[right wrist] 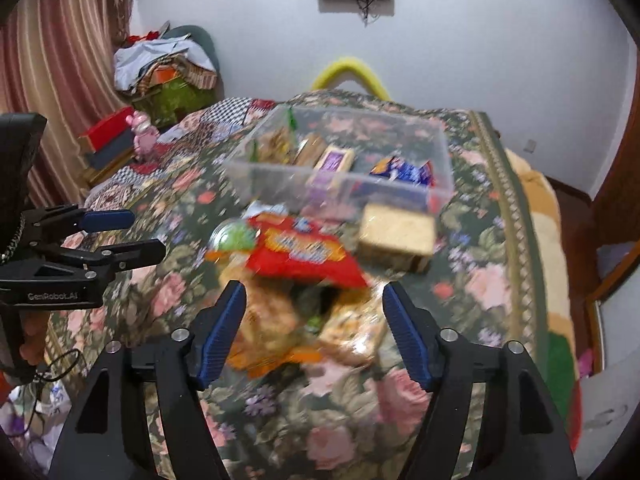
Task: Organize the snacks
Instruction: 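Grasp the orange biscuit pack with the left tool while the right tool grasps another biscuit pack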
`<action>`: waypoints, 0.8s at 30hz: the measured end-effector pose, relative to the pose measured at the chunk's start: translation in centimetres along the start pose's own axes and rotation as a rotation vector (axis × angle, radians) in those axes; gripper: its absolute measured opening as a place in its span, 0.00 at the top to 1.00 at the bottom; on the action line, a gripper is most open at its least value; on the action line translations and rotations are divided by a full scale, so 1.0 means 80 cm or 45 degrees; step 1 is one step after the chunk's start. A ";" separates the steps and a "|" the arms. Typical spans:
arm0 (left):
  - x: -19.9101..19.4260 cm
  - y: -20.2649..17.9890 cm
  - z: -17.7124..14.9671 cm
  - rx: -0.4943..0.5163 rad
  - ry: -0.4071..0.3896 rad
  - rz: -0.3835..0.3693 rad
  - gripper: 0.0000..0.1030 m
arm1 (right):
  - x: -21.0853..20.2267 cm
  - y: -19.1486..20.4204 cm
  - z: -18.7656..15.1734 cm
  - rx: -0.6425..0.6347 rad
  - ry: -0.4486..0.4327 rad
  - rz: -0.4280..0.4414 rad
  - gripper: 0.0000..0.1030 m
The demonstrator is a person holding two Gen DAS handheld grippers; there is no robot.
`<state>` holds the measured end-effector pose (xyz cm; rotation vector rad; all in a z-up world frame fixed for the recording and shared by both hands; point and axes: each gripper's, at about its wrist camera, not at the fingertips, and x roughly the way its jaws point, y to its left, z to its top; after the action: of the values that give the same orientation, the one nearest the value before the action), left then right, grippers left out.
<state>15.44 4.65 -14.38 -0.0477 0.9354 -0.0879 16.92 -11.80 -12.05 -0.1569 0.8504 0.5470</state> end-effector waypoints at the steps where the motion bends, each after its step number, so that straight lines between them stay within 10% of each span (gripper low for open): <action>1: 0.001 -0.001 -0.004 0.004 0.005 0.006 0.30 | 0.003 0.001 -0.003 0.004 0.009 0.007 0.34; 10: 0.015 0.002 -0.022 -0.064 0.052 -0.037 0.30 | 0.051 0.002 -0.007 0.072 0.134 0.141 0.34; 17: 0.024 -0.009 -0.023 -0.045 0.081 -0.071 0.29 | 0.049 0.002 -0.012 0.080 0.096 0.141 0.61; 24: 0.021 -0.038 -0.021 0.005 0.068 -0.136 0.20 | 0.019 -0.008 -0.022 0.059 0.035 0.079 0.62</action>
<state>14.92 1.45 -16.46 -0.0919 0.9858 -0.1904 16.88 -12.36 -14.39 -0.0965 0.8966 0.5840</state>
